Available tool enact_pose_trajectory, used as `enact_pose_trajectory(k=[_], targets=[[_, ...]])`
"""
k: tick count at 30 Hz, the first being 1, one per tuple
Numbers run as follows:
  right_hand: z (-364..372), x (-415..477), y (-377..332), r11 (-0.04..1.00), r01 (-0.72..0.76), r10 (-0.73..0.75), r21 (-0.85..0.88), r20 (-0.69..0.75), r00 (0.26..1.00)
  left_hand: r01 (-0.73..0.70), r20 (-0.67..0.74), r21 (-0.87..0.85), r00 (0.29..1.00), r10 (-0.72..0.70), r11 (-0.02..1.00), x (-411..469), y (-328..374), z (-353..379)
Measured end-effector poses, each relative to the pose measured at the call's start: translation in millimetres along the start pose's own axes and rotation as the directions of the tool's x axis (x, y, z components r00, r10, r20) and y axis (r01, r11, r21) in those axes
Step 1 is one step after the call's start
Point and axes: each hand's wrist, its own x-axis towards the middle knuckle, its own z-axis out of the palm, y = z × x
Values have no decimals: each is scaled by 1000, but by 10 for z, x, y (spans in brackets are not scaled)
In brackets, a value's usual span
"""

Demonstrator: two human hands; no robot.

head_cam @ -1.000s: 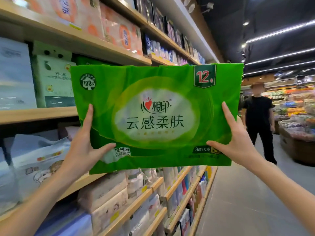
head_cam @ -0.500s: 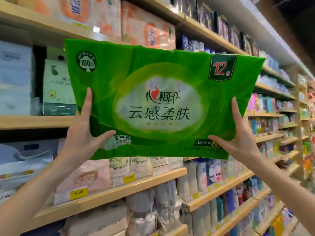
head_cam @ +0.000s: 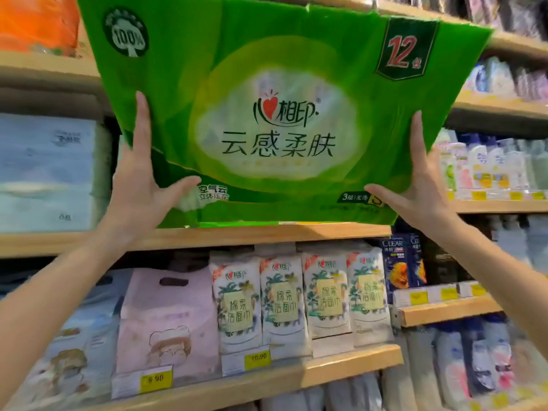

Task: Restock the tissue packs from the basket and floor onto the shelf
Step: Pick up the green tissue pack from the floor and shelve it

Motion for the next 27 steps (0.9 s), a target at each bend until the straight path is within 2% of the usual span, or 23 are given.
enact_pose_trajectory(k=[7,11,17,23,27], targets=[[401,517,291,999,25,-23,37,-56,998,-7,-88,119,996,17,993,447,-332,276],[603,740,545,999,43,-41,31,-58,997,-23,-90,117,995,34,993,586,-504,528],[871,933,904,1000,19,-19,-2,-14,1000,-43,-58,160,997,53,986,704,-710,854],[1061,876,1191,999,31,-31,11,61,998,76,9,207,997,-79,975,560,-809,1139],[1139,791,1267,997,9,-17,75,107,994,67,39,150,997,-73,986,460,-830,1162]])
